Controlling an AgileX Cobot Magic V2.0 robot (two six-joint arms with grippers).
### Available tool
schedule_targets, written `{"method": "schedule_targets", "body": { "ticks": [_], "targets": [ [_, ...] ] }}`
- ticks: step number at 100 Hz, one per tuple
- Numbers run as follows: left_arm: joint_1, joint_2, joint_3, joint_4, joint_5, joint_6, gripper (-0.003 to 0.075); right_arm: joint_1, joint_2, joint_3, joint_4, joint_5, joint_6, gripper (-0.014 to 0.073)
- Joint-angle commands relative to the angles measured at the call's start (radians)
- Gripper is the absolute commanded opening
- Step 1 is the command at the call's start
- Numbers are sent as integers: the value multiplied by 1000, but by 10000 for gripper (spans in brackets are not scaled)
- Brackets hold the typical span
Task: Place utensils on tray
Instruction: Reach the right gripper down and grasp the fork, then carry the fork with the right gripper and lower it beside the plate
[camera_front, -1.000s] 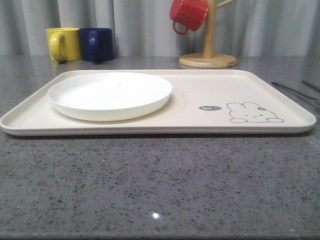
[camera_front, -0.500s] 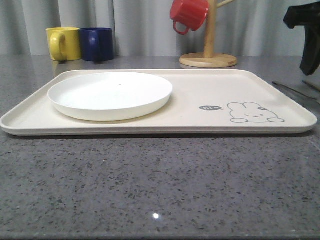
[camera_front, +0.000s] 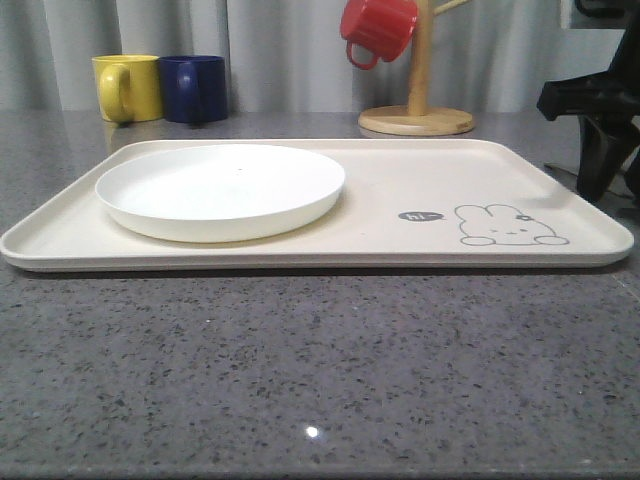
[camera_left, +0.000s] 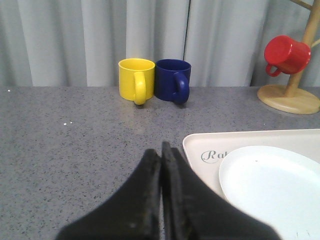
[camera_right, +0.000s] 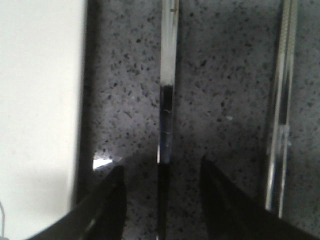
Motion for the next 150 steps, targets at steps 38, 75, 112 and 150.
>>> {"method": "schedule_targets", "body": {
  "ticks": [38, 75, 112, 150],
  "targets": [
    [-3, 4, -29, -13, -80, -3, -19, 1, -13, -34, 0, -12, -8, 104],
    [-3, 4, -29, -13, -80, -3, -19, 2, -32, -101, 0, 45, 30, -37],
    [-3, 4, -29, -13, -80, -3, -19, 185, -90, -163, -8, 38, 220, -37],
    [-3, 4, -29, -13, -80, -3, -19, 418, -27, -164, -237, -92, 590, -37]
  ]
}}
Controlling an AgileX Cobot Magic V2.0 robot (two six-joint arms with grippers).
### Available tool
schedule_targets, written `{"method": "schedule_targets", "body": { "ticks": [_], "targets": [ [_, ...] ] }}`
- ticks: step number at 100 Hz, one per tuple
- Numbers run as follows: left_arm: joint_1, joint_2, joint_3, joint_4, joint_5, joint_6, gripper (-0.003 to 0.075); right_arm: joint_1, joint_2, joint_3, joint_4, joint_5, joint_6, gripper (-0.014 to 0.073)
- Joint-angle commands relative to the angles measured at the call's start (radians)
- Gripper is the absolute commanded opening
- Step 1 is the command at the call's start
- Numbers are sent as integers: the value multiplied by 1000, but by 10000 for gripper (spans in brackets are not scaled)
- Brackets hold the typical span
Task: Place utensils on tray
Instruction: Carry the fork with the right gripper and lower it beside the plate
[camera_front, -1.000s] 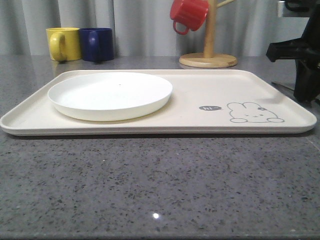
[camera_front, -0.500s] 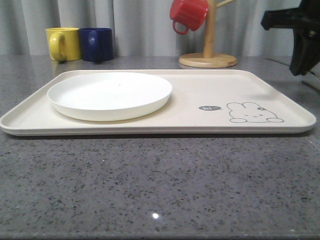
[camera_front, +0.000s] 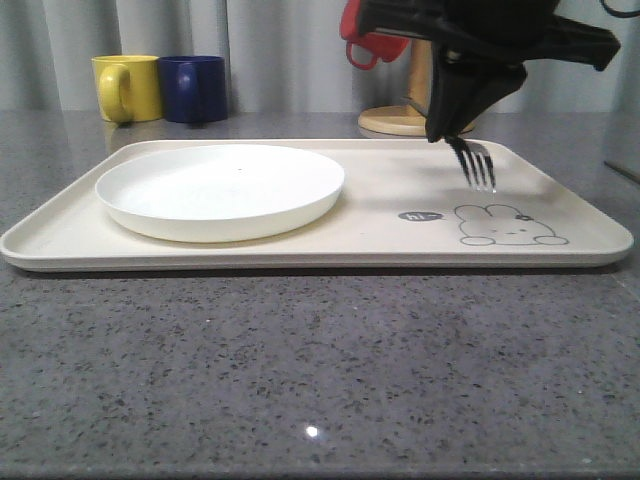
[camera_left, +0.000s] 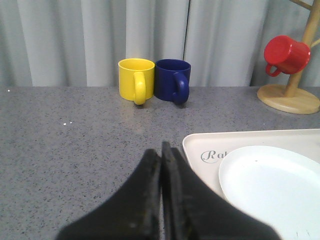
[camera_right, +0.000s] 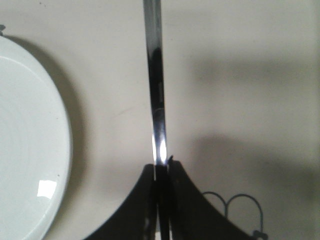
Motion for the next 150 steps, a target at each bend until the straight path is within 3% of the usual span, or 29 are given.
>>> {"method": "schedule_targets", "body": {
  "ticks": [1, 27, 80, 94, 120, 150],
  "targets": [
    [-3, 4, -29, -13, -80, -3, -19, 28, -24, -35, -103, -60, 96, -37],
    [-3, 4, -29, -13, -80, -3, -19, 88, 24, -35, -207, -99, 258, -37],
    [-3, 4, -29, -13, -80, -3, -19, 95, 89, -35, -198, -106, 261, -33],
    [-3, 4, -29, -13, -80, -3, -19, 95, 90, -35, -196, -106, 261, 48],
    [-3, 4, -29, -13, -80, -3, -19, 95, 90, -35, -195, -107, 261, 305],
    [-3, 4, -29, -13, -80, -3, -19, 95, 38, -35, -202, -99, 259, 325]
  ]
}}
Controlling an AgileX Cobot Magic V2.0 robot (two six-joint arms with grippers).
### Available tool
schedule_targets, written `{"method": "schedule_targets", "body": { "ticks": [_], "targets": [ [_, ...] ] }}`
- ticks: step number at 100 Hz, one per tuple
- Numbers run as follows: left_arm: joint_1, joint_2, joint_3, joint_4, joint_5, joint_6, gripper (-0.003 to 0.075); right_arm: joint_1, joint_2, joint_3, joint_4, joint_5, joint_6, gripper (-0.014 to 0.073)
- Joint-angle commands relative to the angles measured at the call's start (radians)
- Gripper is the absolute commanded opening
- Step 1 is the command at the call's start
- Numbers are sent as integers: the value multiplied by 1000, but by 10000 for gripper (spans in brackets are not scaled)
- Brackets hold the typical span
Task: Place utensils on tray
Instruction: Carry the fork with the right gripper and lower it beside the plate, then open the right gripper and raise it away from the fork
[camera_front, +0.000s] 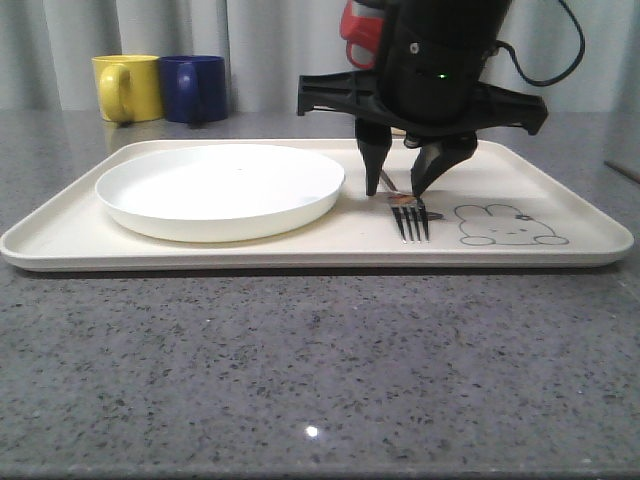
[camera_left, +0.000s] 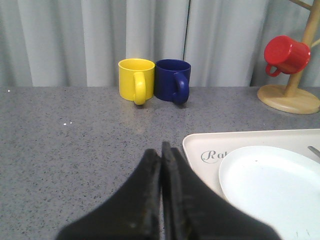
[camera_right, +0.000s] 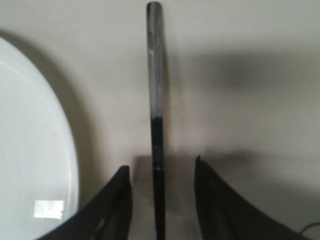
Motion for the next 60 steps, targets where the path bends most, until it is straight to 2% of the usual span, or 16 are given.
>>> {"method": "schedule_targets", "body": {
  "ticks": [1, 13, 25, 60],
  "targets": [
    [-3, 4, -29, -13, -80, -3, -19, -1, -88, -33, -31, -25, 2, 325],
    [-3, 4, -29, -13, -80, -3, -19, -6, -151, -33, -63, -6, -11, 325],
    [-3, 4, -29, -13, -80, -3, -19, -41, -214, -33, -62, 36, -100, 325],
    [-3, 4, -29, -13, -80, -3, -19, -289, -273, -28, -40, 184, -340, 325]
  ]
}}
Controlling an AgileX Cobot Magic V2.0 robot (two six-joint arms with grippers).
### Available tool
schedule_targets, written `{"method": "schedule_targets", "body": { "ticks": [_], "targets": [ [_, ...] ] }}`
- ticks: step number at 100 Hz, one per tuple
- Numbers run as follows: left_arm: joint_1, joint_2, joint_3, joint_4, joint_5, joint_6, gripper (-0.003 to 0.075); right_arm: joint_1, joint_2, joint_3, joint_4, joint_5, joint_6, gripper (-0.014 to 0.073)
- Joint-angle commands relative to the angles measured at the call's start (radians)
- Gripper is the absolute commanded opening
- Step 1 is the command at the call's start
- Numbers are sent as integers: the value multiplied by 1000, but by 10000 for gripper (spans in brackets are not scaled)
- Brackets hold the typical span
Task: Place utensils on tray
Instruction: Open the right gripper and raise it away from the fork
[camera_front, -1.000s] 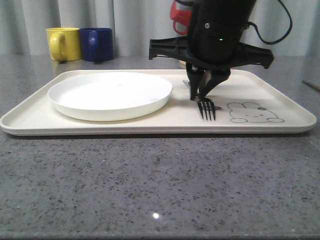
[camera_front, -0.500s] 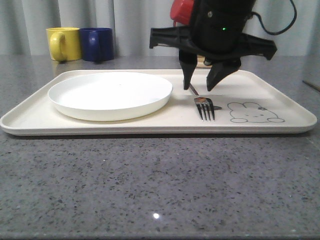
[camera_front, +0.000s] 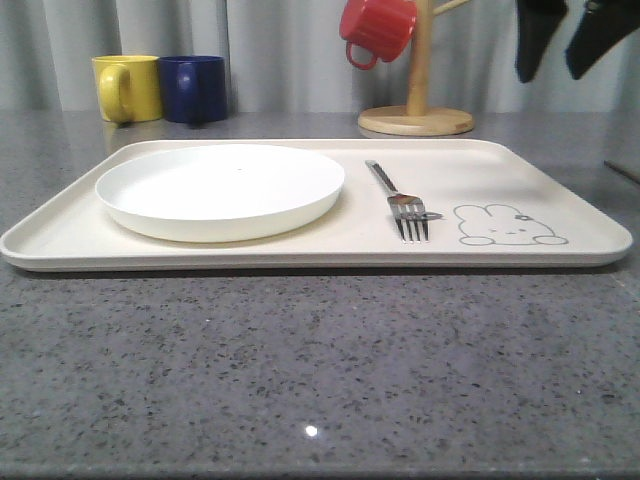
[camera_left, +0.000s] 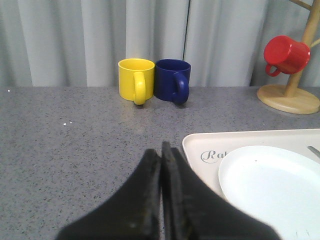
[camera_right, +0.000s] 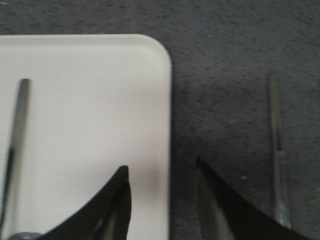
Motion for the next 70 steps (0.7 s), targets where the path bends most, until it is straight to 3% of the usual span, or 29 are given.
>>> {"method": "schedule_targets", "body": {
  "ticks": [1, 43, 70],
  "targets": [
    [-3, 4, -29, -13, -80, -3, -19, -68, -46, -28, -11, 10, -79, 325],
    [-3, 4, -29, -13, -80, -3, -19, -380, -44, 86, 333, -10, -467, 325],
    [-3, 4, -29, -13, -80, -3, -19, -425, -16, 131, 357, -42, -501, 325]
  ]
}}
